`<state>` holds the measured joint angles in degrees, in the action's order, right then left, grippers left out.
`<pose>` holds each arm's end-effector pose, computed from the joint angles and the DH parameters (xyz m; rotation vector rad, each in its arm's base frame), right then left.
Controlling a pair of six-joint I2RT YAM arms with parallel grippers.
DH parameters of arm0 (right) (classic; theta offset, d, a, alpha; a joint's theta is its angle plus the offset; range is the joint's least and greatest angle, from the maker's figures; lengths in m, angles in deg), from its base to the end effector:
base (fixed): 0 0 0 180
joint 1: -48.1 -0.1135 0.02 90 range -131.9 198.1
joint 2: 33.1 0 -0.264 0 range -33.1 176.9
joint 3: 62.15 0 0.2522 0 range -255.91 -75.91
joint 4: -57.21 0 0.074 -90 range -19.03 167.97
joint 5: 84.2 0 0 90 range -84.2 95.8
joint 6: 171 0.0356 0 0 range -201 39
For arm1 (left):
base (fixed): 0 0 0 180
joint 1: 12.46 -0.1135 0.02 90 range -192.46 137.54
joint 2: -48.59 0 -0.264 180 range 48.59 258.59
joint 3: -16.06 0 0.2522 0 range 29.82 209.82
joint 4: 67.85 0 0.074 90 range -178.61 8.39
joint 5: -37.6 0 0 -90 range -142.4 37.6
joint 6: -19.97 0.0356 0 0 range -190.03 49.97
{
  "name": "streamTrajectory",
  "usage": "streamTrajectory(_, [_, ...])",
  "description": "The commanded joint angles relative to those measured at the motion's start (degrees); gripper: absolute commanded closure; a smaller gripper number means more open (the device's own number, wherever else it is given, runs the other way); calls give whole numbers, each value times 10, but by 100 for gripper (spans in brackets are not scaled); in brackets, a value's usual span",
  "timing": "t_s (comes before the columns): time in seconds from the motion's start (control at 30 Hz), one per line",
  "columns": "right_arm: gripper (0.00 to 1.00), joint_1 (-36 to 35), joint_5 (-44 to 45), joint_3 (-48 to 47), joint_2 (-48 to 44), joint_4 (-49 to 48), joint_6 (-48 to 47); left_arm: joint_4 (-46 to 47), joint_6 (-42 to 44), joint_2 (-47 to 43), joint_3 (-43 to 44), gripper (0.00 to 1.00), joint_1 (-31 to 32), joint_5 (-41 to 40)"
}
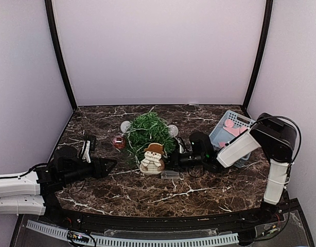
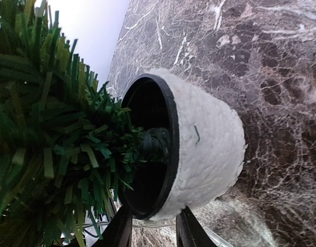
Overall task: Decorate the small christmas tree
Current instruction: Turn around the Christmas tree at the bin.
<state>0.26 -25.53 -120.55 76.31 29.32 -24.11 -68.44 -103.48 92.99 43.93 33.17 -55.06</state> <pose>0.2295 0.2811 0.1255 -0.2446 2.3407 1.6064 0.1256 -0.1260 0.1942 0.1755 1.9635 -0.8912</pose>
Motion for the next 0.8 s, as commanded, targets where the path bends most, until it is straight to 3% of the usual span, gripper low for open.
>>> streamTrajectory(0.0, [69, -12, -12, -7, 8, -39, 11, 7, 7, 3, 12, 37, 3, -2])
streamTrajectory(0.5, [70, -42, -16, -21, 24, -55, 29, 5, 4, -2, 10, 37, 3, -5])
streamTrajectory(0.77, [69, -38, 13, 9, -19, -30, 11, 2, 4, -6, 9, 37, 3, -7])
